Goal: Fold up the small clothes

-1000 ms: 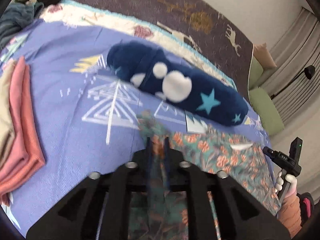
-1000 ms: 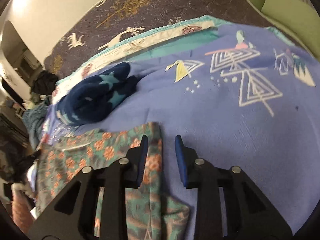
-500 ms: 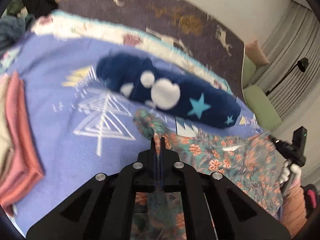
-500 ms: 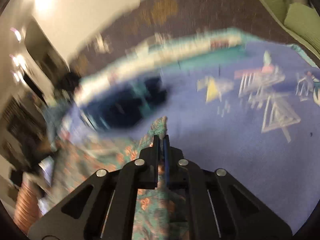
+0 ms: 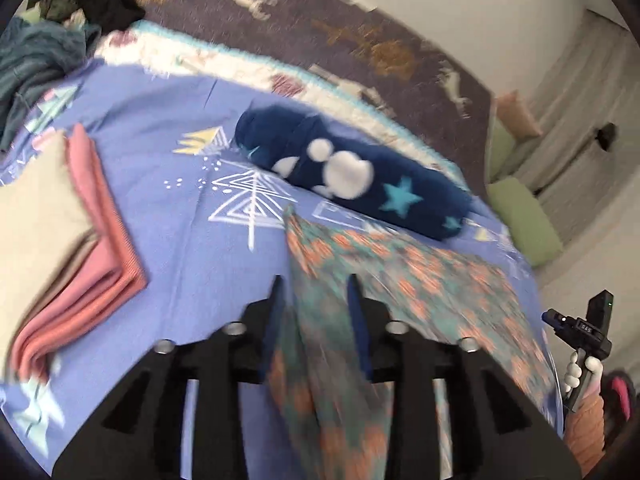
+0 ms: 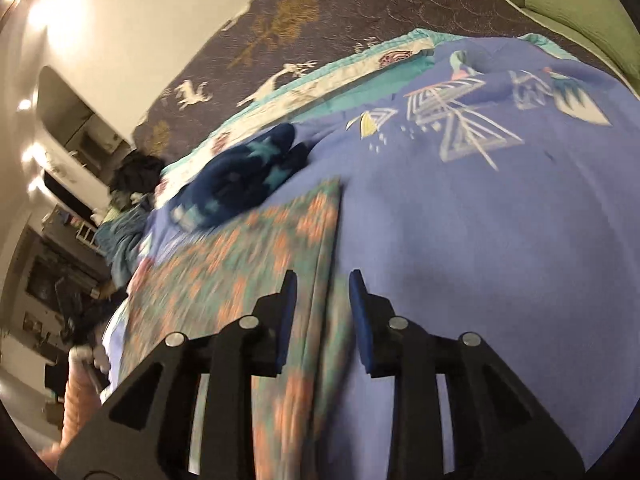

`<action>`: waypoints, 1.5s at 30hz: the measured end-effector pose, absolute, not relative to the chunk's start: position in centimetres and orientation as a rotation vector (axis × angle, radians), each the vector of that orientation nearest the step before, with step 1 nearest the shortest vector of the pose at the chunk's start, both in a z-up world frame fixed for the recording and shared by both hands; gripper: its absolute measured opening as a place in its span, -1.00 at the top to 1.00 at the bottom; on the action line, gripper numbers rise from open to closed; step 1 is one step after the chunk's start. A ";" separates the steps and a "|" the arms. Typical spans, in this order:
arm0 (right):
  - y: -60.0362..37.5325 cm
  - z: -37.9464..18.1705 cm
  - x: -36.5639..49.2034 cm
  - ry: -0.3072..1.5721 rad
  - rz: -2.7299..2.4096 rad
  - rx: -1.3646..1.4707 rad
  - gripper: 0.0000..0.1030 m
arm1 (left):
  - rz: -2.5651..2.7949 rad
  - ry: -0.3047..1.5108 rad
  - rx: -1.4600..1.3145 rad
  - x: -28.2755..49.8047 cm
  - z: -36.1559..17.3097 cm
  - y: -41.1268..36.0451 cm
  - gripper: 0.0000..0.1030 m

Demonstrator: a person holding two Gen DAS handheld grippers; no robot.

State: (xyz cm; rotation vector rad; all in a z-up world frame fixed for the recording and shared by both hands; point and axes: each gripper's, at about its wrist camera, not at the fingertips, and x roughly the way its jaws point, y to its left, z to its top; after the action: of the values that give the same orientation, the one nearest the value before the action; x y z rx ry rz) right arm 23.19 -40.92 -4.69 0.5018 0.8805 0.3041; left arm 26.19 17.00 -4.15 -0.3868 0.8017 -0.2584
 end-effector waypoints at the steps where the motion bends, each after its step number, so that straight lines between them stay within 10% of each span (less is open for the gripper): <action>1: -41.1 -4.4 21.0 0.877 0.318 0.503 0.44 | -0.283 0.783 -0.375 23.9 -3.6 16.9 0.16; 11: -38.7 -6.9 11.6 0.904 0.426 0.576 0.00 | -0.281 0.861 -0.408 11.3 -6.5 15.6 -0.16; 13: -37.6 -7.1 11.8 0.924 0.354 0.468 0.87 | -0.244 0.889 -0.363 11.1 -7.6 15.3 -0.16; 23: -40.5 -7.1 6.5 0.894 0.190 0.549 0.93 | -0.162 0.887 -0.459 7.7 -7.9 17.1 -0.12; 31: -35.7 -8.5 6.5 0.967 0.342 0.830 -0.24 | -0.330 0.898 -0.761 10.1 -10.4 13.7 -0.18; 37: -35.2 -9.4 9.5 0.852 0.211 0.912 -0.33 | -0.316 0.844 -0.791 12.9 -10.6 13.3 -0.07; 38: -35.0 -9.6 10.7 0.844 0.200 0.895 -0.27 | -0.299 0.836 -0.778 13.4 -10.6 13.1 0.07; 39: -34.8 -9.6 11.2 0.838 0.180 0.873 0.05 | -0.287 0.838 -0.776 13.8 -10.7 13.2 0.64; 40: -34.6 -9.6 11.7 0.841 0.154 0.851 0.60 | -0.303 0.855 -0.823 14.8 -11.4 13.2 0.73; 45: -35.1 -7.6 11.3 0.781 0.235 0.906 0.75 | -0.339 0.808 -0.852 13.3 -9.0 13.8 0.85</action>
State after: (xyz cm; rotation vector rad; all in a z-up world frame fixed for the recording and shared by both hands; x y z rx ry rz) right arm 11.30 -35.09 -7.64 0.9064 0.7805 0.2348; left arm 13.28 13.85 -9.02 -0.8521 0.8085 -0.3392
